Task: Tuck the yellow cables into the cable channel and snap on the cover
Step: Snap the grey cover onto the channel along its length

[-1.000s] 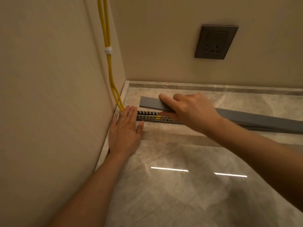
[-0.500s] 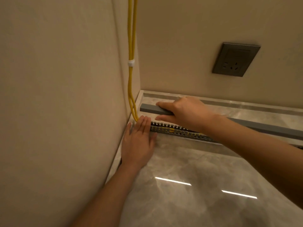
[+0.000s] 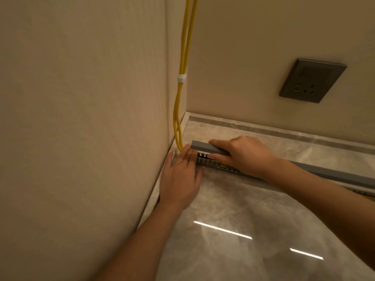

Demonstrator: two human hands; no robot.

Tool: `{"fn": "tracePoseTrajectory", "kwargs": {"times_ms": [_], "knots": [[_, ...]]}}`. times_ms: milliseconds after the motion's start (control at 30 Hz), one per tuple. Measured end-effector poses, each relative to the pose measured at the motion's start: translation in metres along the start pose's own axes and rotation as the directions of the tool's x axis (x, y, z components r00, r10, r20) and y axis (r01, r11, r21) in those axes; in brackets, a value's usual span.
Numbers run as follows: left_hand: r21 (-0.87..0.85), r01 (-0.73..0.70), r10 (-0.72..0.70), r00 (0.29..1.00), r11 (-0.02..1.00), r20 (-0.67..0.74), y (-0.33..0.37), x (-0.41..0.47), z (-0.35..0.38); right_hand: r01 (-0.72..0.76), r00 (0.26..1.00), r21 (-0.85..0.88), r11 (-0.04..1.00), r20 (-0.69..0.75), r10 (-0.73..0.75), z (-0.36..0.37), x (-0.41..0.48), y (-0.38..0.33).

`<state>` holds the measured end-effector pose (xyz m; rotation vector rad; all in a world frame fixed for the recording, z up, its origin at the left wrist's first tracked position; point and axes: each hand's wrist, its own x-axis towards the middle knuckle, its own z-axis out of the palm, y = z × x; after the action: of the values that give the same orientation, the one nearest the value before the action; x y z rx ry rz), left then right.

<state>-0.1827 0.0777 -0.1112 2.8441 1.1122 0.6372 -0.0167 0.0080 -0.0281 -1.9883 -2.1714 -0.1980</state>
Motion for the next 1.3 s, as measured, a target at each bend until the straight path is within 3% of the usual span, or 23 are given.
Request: {"fn": "tracePoseTrajectory", "kwargs": {"times_ms": [400, 700, 833, 900, 967, 1000, 1100, 1167, 1233, 1300], "knots": [[-0.103, 0.046, -0.046, 0.999, 0.994, 0.0, -0.001, -0.003, 0.006, -0.072, 0.988, -0.2, 0.977, 0.117, 0.097, 0.025, -0.012, 0.013], [-0.094, 0.026, -0.027, 1.0, 0.995, -0.008, 0.0, -0.002, 0.006, -0.178, 0.959, -0.185, 0.966, 0.187, 0.213, 0.032, -0.014, 0.006], [-0.345, -0.062, 0.024, 0.993, 0.936, -0.113, 0.001, -0.003, -0.002, -0.189, 0.948, -0.179, 0.966, 0.224, 0.227, 0.029, -0.013, 0.004], [-0.516, -0.041, -0.083, 0.973, 0.856, -0.214, 0.004, -0.004, -0.006, -0.182, 0.948, -0.182, 0.966, 0.229, 0.221, 0.025, -0.013, 0.002], [-0.677, 0.066, -0.346, 0.893, 0.733, -0.288, 0.01, -0.005, -0.008, -0.171, 0.955, -0.183, 0.968, 0.212, 0.208, 0.02, -0.014, 0.001], [-0.77, 0.126, -0.485, 0.836, 0.626, -0.257, 0.016, -0.005, -0.01, -0.164, 0.96, -0.184, 0.969, 0.198, 0.2, 0.017, -0.015, 0.0], [-0.955, 0.263, -0.704, 0.704, 0.136, 0.094, 0.035, 0.002, -0.018, -0.154, 0.971, -0.172, 0.973, 0.155, 0.181, 0.008, -0.019, -0.004], [-0.912, 0.349, -0.697, 0.599, -0.215, 0.394, 0.039, 0.015, -0.023, -0.146, 0.974, -0.153, 0.977, 0.153, 0.17, 0.003, -0.022, -0.008], [-0.7, 0.365, -0.492, 0.516, -0.613, 0.701, 0.038, 0.031, -0.029, -0.146, 0.973, -0.13, 0.981, 0.161, 0.166, -0.001, -0.024, -0.011], [-0.531, 0.382, -0.323, 0.487, -0.757, 0.811, 0.034, 0.039, -0.033, -0.152, 0.973, -0.111, 0.982, 0.158, 0.169, -0.005, -0.025, -0.013]]}}
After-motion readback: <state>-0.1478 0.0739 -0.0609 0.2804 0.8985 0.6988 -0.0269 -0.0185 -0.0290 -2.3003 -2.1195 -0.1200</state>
